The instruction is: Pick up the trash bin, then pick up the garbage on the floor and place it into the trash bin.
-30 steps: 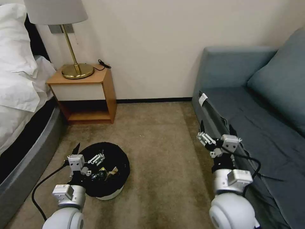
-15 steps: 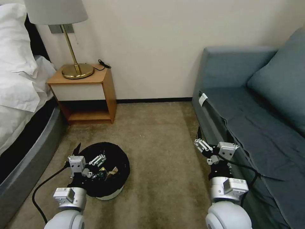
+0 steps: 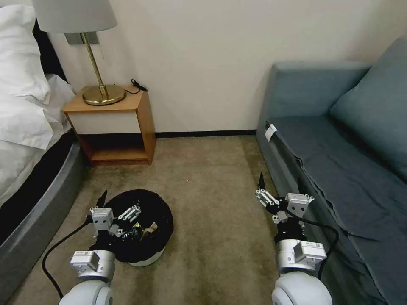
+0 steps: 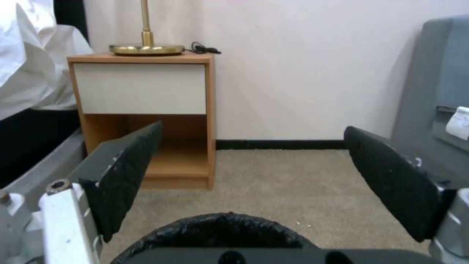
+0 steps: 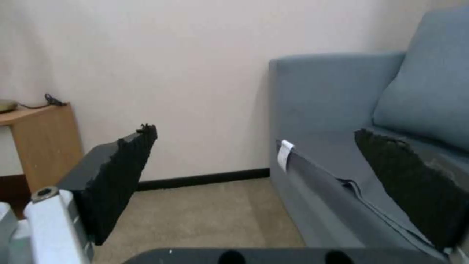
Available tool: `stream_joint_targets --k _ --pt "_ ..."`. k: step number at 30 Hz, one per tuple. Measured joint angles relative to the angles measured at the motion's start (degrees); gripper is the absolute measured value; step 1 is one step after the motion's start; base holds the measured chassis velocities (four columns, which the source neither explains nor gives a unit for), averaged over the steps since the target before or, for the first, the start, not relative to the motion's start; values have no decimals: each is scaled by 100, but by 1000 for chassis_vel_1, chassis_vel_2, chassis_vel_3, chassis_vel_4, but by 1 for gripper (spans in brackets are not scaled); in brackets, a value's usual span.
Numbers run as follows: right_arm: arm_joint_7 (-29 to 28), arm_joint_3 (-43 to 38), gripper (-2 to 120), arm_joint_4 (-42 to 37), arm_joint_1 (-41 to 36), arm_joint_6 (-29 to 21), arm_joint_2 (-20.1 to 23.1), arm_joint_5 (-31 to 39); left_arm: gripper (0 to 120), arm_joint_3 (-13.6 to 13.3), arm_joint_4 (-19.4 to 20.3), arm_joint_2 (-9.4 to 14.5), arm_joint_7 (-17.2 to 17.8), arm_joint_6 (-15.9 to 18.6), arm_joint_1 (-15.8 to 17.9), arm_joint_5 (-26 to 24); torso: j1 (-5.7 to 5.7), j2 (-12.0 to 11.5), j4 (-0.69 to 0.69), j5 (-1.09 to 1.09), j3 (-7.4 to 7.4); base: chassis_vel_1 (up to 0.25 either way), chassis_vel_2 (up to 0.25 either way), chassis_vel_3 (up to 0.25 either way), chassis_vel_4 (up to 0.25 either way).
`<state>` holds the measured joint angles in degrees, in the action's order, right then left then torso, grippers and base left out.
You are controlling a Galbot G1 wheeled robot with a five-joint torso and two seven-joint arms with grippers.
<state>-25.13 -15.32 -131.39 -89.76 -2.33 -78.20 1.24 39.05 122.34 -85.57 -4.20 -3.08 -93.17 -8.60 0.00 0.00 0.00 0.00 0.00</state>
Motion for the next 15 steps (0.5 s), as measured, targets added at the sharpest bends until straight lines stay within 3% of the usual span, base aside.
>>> stream_joint_targets --k 15 --pt "-1 4 100 1 8 0 6 12 100 1 0 0 6 0 2 -5 0 0 0 0 0 0 0 0 0"
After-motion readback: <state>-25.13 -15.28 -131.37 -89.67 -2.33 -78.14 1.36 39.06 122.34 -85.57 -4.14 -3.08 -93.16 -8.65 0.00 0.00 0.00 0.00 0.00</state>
